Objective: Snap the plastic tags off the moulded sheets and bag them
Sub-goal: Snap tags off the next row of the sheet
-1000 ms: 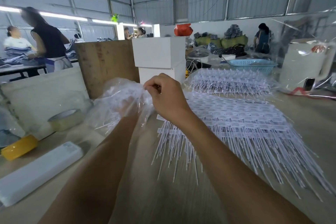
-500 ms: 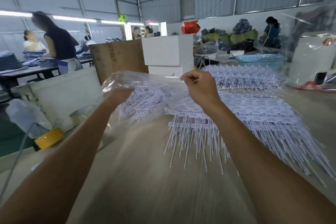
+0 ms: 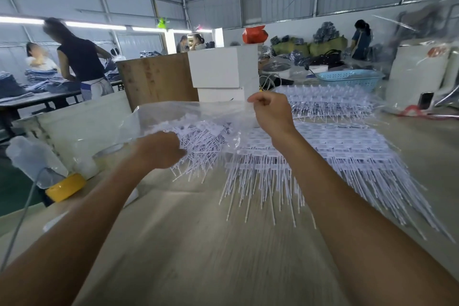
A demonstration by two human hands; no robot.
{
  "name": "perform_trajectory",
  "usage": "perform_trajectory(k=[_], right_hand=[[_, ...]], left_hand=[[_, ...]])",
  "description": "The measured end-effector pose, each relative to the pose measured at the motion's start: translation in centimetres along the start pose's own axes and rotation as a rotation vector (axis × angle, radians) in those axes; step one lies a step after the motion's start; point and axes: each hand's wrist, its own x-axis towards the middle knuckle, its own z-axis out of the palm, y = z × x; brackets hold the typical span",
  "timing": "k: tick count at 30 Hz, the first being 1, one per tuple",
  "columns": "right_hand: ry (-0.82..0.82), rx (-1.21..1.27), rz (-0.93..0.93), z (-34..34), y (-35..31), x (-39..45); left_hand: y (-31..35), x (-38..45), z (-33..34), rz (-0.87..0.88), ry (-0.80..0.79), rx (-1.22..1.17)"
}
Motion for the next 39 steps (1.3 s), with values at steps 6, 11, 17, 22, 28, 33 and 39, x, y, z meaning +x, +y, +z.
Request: perform_trajectory(k=[6, 11, 17, 22, 28, 33, 39], right_hand=[[0.159, 0.175, -0.195, -4.8, -5.1, 0.0], [0.151, -0.189, -0.294, -11.1, -1.4, -3.2], [0.179, -0.478, -0.023, -21.4, 8.5, -5.8], [0.233, -0.483, 0.088, -25.0, 10.7, -4.3], [0.033, -0.577, 0.218, -24.9, 11.6, -2.9], [-0.128, -0.816, 0.166, -24.1, 11.9, -3.2], [-0.121, -0.914, 0.117, -24.5, 11.9, -2.9]], left_hand=[[7.7, -6.4, -2.3, 0.483, 0.819, -0.242], [14.1, -5.6, -1.5, 0.766, 0.917, -0.207], [16.1, -0.5, -0.2, 0.424, 0.568, -0.095], [12.6, 0.4, 2.0, 0.074, 0.423, -0.085], [12.4, 0.9, -0.1, -0.111, 0.439, -0.056], [19.5, 0.8, -3.1, 0.277, 0.592, -0.234], [23.9, 2.1, 0.9, 0.425, 0.073, -0.274]])
